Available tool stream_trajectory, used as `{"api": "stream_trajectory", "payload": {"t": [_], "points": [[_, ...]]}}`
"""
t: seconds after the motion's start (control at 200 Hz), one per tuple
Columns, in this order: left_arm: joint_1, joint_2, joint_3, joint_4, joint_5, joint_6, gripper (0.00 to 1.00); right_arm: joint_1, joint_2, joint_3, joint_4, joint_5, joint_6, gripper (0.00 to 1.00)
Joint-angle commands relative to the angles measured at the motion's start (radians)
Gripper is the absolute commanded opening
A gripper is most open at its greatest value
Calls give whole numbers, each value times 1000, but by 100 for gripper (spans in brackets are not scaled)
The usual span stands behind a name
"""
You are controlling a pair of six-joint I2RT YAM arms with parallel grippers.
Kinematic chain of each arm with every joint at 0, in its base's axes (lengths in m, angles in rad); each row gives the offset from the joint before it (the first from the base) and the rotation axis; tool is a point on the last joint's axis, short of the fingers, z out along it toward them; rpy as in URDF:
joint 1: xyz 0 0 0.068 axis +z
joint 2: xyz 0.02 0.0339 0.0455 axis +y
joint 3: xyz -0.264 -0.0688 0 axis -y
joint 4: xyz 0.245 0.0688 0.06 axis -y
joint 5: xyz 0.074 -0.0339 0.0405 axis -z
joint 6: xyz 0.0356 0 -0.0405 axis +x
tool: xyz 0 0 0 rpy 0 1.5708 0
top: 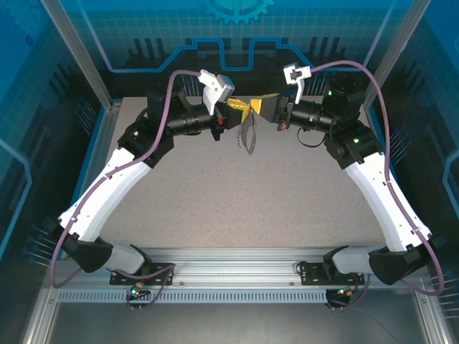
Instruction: Put the keys on the keyring
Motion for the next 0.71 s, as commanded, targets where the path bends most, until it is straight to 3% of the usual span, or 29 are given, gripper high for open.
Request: {"api": "stream_trajectory", "payload": {"t": [0.0,0.42,0.7], "points": [[-13,-5,52,-4,32,34,0,22,24,41,-74,60,-54,0],[-12,-6,55,11,13,42,0,38,24,54,-150,122,-106,0],[-13,-7,55,33,-12,42,0,-39,-20,-34,-68,85,-31,0]]}}
